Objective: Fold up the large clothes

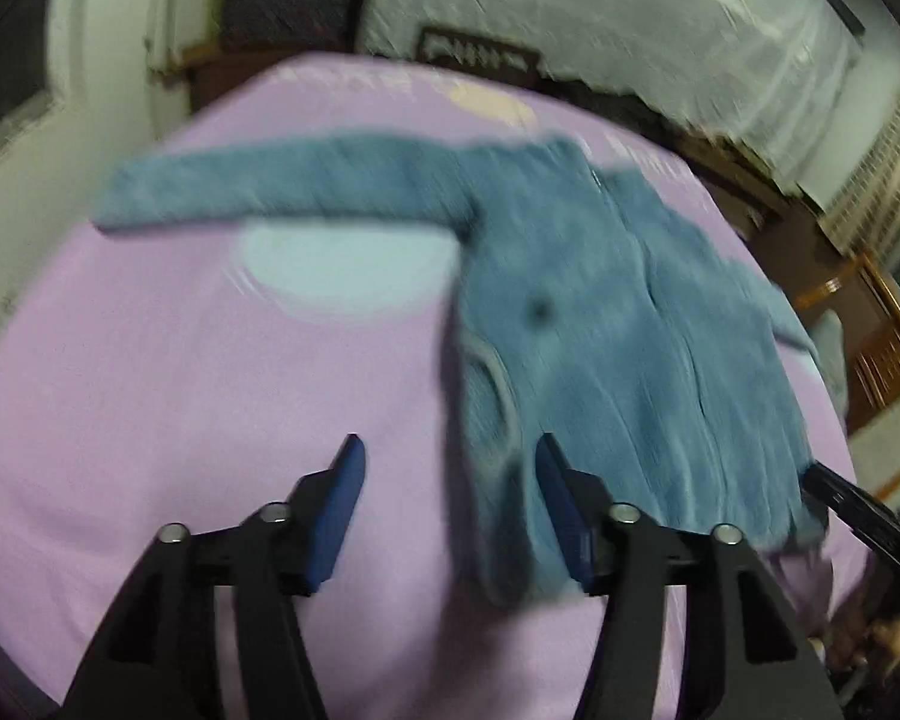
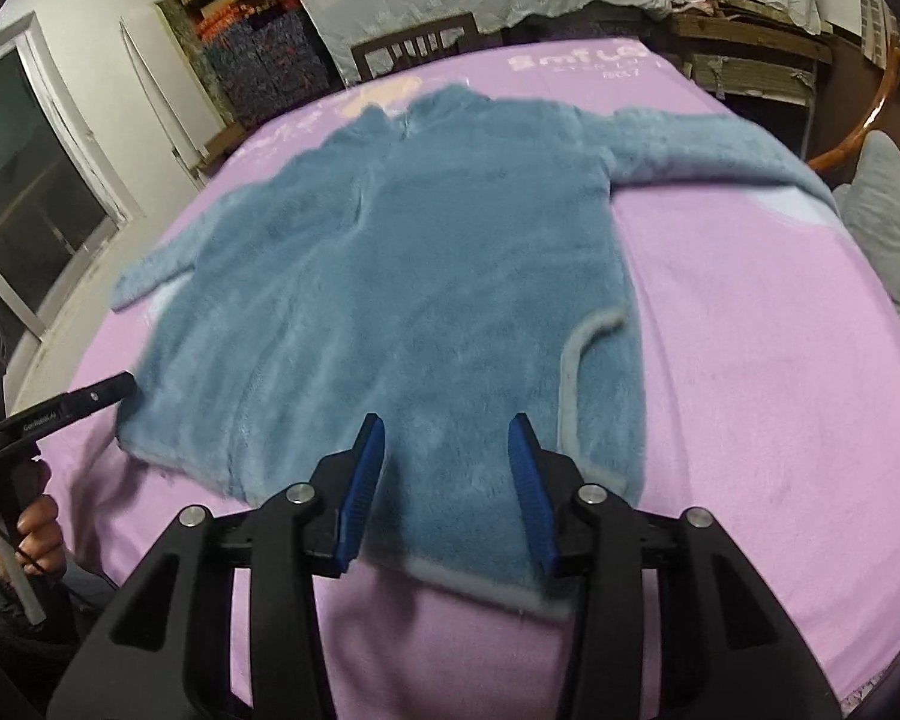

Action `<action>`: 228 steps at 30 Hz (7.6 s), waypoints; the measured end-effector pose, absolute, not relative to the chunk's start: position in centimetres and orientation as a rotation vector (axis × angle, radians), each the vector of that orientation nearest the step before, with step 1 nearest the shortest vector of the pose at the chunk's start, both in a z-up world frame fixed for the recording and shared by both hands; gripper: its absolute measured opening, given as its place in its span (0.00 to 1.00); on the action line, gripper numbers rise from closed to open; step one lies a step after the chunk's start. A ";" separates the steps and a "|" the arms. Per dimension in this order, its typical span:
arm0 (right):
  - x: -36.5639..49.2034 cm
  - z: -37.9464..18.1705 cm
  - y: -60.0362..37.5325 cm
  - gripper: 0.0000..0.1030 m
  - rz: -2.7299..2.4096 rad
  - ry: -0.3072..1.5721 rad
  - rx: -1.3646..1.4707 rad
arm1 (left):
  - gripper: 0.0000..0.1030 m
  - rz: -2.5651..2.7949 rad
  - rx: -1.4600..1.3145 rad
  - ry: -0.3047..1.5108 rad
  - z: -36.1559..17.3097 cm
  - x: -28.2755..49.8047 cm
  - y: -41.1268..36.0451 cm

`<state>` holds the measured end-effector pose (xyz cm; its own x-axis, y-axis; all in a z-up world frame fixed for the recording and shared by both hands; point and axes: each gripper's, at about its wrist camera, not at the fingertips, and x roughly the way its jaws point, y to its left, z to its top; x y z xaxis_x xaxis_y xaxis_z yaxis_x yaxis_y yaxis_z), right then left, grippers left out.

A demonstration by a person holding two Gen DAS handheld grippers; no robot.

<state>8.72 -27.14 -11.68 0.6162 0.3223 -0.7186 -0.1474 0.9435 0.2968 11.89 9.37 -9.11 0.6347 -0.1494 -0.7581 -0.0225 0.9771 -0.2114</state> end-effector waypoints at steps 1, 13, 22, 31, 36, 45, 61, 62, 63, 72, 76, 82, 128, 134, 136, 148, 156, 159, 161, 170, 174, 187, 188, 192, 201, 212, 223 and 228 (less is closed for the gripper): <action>9.0 -11.3 -27.3 0.41 0.273 0.861 0.215 | 0.58 -0.067 -0.207 0.871 -8.4 12.5 9.5; 20.8 -7.4 -27.8 0.72 0.192 0.731 0.204 | 0.58 -0.119 -0.029 0.843 -6.2 26.5 2.4; 29.2 -10.8 -29.0 0.81 0.201 0.825 0.347 | 0.64 -0.068 -0.055 0.991 -12.0 33.9 2.4; 31.5 -13.8 -29.5 0.76 0.214 0.875 0.377 | 0.93 -0.023 -0.022 0.967 -12.9 35.0 3.2; 29.7 -10.9 -32.7 0.78 0.107 0.731 0.370 | 0.92 0.007 0.056 0.937 -11.3 34.5 2.1; 29.5 -12.7 -43.4 0.86 -0.005 0.696 0.660 | 0.92 0.010 0.009 0.940 -11.7 36.2 2.2; 22.3 -14.5 -51.7 0.64 -0.246 0.619 0.941 | 0.97 0.009 -0.020 0.957 -13.2 36.2 2.9; 22.1 -14.9 -52.3 0.64 -0.251 0.618 0.962 | 0.97 0.011 -0.017 0.957 -13.2 36.2 2.8; 22.2 -15.2 -52.6 0.64 -0.255 0.623 0.974 | 0.97 0.012 -0.016 0.956 -13.2 36.2 2.8; 25.1 -17.4 -56.7 0.65 -0.384 0.813 0.963 | 0.97 0.017 -0.008 0.955 -13.3 36.1 2.5; 25.7 -20.0 -58.7 0.68 -0.334 0.778 1.130 | 0.97 0.017 -0.007 0.954 -13.3 36.1 2.5; 24.6 -20.5 -59.7 0.41 -0.202 0.562 1.244 | 0.97 0.022 -0.003 0.955 -13.3 36.0 2.5; 25.4 -10.9 -30.6 0.48 0.271 0.904 0.524 | 0.97 0.022 0.013 0.952 -13.1 35.8 2.2; 22.1 -6.9 -37.0 0.48 0.123 0.704 0.599 | 0.97 -0.042 0.147 0.858 -10.4 33.1 -1.9; 22.7 -5.8 -39.7 0.48 0.062 0.649 0.660 | 0.97 -0.156 0.208 0.835 -9.1 31.9 -5.9; 27.4 -11.0 -44.5 0.48 -0.036 0.646 0.805 | 0.97 -0.384 0.502 0.799 -11.3 30.7 -21.1; 28.5 -11.1 -44.0 0.48 -0.005 0.658 0.745 | 0.97 -0.386 0.513 0.752 -11.3 32.2 -24.3; 28.3 -11.4 -44.3 0.48 -0.004 0.660 0.767 | 0.97 -0.371 0.488 0.732 -11.0 32.7 -25.0; 28.2 -11.7 -44.5 0.48 -0.006 0.664 0.780 | 0.93 -0.353 0.444 0.734 -10.8 33.1 -24.6; 29.0 -12.0 -42.3 0.19 0.060 0.706 0.705 | 0.21 -0.346 0.289 0.773 -9.2 34.0 -21.7; 29.2 -12.1 -41.8 0.20 0.079 0.720 0.700 | 0.12 -0.339 0.236 0.779 -9.1 34.1 -20.2; 28.3 -9.4 -37.2 0.21 0.263 0.634 0.555 | 0.10 -0.208 0.148 0.651 -4.5 32.8 -12.5; 28.4 -9.6 -36.7 0.21 0.272 0.647 0.542 | 0.10 -0.197 0.151 0.646 -4.5 32.6 -12.0; 28.8 -10.1 -35.3 0.21 0.307 0.689 0.512 | 0.10 -0.151 0.140 0.650 -4.8 32.0 -9.4; 29.8 -11.6 -33.2 0.21 0.267 0.800 0.398 | 0.13 -0.078 0.132 0.719 -7.7 32.1 -5.5; 30.7 -13.9 -33.7 0.10 0.220 0.899 0.411 | 0.42 -0.015 0.071 0.849 -10.2 33.1 -1.9; 32.4 -9.4 -32.3 0.25 0.241 0.850 0.408 | 0.52 -0.113 0.046 0.800 -6.6 32.8 -2.3; 36.1 -10.9 -28.2 0.25 0.252 0.935 0.345 | 0.52 -0.177 0.135 0.832 -8.9 34.7 -6.9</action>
<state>36.08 -28.23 -10.89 0.5712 0.3574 -0.7389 -0.0624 0.9165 0.3950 34.68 -6.91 -8.92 0.6604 -0.1032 -0.7438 0.2090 0.9766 0.0500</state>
